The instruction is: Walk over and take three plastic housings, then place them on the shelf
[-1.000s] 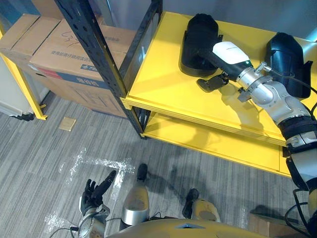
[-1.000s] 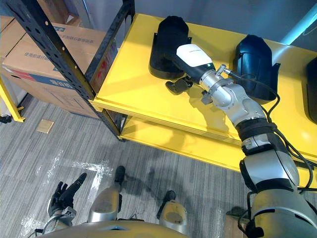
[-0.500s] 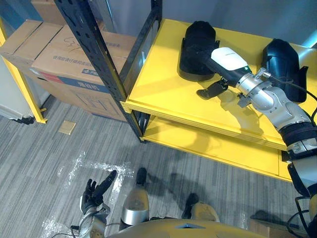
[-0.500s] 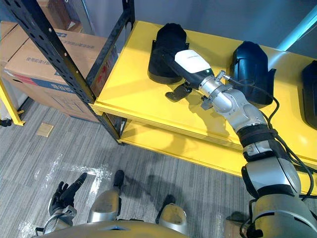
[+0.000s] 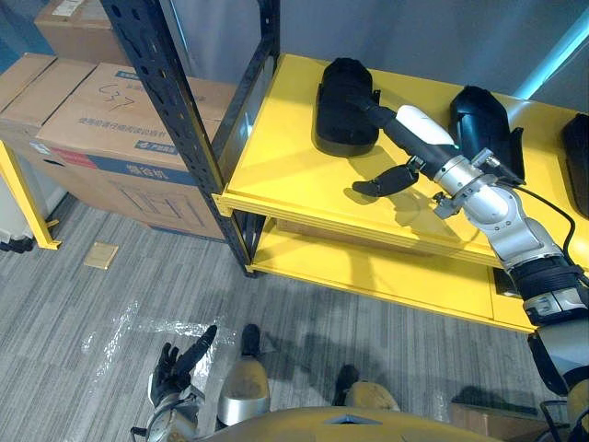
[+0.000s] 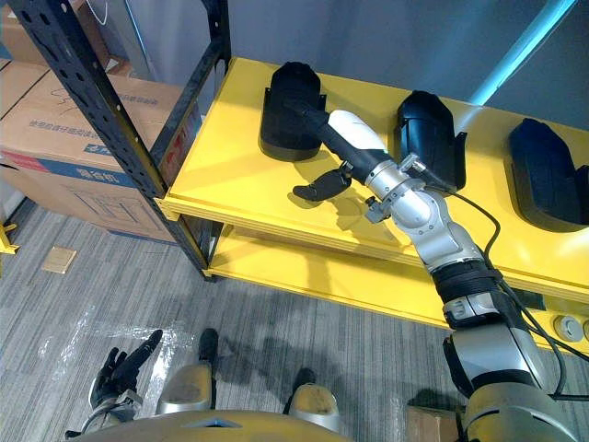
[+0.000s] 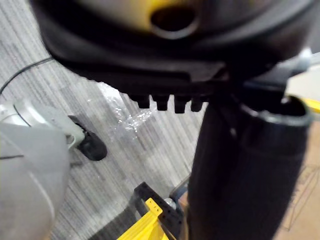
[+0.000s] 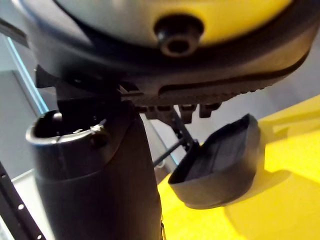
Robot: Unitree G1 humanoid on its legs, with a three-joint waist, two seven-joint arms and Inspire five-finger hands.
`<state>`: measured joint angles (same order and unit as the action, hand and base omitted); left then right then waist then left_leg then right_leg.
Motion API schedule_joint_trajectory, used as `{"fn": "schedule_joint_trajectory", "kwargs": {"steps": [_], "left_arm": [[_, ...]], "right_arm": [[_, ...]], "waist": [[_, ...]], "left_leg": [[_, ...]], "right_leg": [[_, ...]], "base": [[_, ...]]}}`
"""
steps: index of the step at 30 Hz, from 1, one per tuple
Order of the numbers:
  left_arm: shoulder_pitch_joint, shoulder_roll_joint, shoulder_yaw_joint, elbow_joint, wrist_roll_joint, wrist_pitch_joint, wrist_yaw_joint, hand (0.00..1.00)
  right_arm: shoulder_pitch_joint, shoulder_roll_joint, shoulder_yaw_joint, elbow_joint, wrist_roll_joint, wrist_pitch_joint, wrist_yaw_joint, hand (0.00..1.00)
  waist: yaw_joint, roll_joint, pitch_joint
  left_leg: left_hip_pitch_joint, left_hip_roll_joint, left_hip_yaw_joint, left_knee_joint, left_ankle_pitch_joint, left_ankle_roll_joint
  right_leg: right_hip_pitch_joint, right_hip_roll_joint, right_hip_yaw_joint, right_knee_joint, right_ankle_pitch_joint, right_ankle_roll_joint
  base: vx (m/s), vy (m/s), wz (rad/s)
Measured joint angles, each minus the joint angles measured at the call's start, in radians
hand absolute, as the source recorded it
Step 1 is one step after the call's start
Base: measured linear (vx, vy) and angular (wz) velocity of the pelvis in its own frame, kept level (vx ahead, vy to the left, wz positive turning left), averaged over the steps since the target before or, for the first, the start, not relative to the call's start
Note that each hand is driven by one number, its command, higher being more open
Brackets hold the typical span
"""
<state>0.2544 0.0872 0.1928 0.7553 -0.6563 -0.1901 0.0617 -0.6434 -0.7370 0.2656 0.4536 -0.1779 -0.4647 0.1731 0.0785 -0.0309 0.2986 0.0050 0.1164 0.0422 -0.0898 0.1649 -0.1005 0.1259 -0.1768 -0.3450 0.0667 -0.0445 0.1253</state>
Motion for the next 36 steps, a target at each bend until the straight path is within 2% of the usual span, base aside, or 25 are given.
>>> {"fn": "schedule_joint_trajectory", "kwargs": {"steps": [6,13,18,26,36], "left_arm": [[0.010,0.001,0.000,0.000,0.000,0.000,0.002,1.00],[0.013,0.000,-0.001,0.003,0.001,0.003,0.004,1.00],[0.013,0.001,-0.001,0.027,0.000,0.021,0.007,1.00],[0.012,0.001,0.000,0.040,0.000,0.041,0.018,1.00],[0.010,0.001,-0.002,0.040,0.001,0.042,0.014,1.00]], "right_arm": [[0.008,0.000,-0.061,-0.029,0.045,0.072,0.083,1.00],[0.007,0.000,-0.059,-0.038,0.089,0.115,0.202,1.00],[-0.045,0.000,-0.043,-0.035,0.152,0.115,0.260,1.00],[-0.102,0.000,-0.015,-0.034,0.156,0.128,0.318,1.00],[-0.104,0.000,0.016,-0.025,0.157,0.232,0.432,1.00]], "waist": [[-0.004,-0.011,-0.012],[0.000,-0.020,-0.028],[0.001,-0.015,-0.037],[0.006,-0.016,-0.041],[0.006,-0.015,-0.041]], "left_leg": [[0.000,0.000,0.002,0.000,-0.001,-0.001],[0.000,0.007,0.003,0.000,-0.002,-0.002],[-0.002,0.013,0.003,0.000,-0.002,-0.001],[-0.018,0.019,0.000,0.000,-0.001,0.001],[-0.018,0.018,0.000,0.000,0.003,0.000]], "right_leg": [[0.000,0.001,0.002,-0.004,0.000,0.000],[-0.002,0.008,0.007,-0.004,0.002,-0.003],[-0.003,0.014,0.008,-0.004,0.004,-0.006],[-0.017,0.020,0.009,-0.003,0.005,-0.009],[-0.018,0.020,0.010,0.000,0.004,-0.010]], "base": [[0.00,0.000,0.00],[0.00,0.000,0.00],[-0.02,-0.013,0.00],[-0.01,-0.010,0.00],[0.00,0.000,0.00]]}}
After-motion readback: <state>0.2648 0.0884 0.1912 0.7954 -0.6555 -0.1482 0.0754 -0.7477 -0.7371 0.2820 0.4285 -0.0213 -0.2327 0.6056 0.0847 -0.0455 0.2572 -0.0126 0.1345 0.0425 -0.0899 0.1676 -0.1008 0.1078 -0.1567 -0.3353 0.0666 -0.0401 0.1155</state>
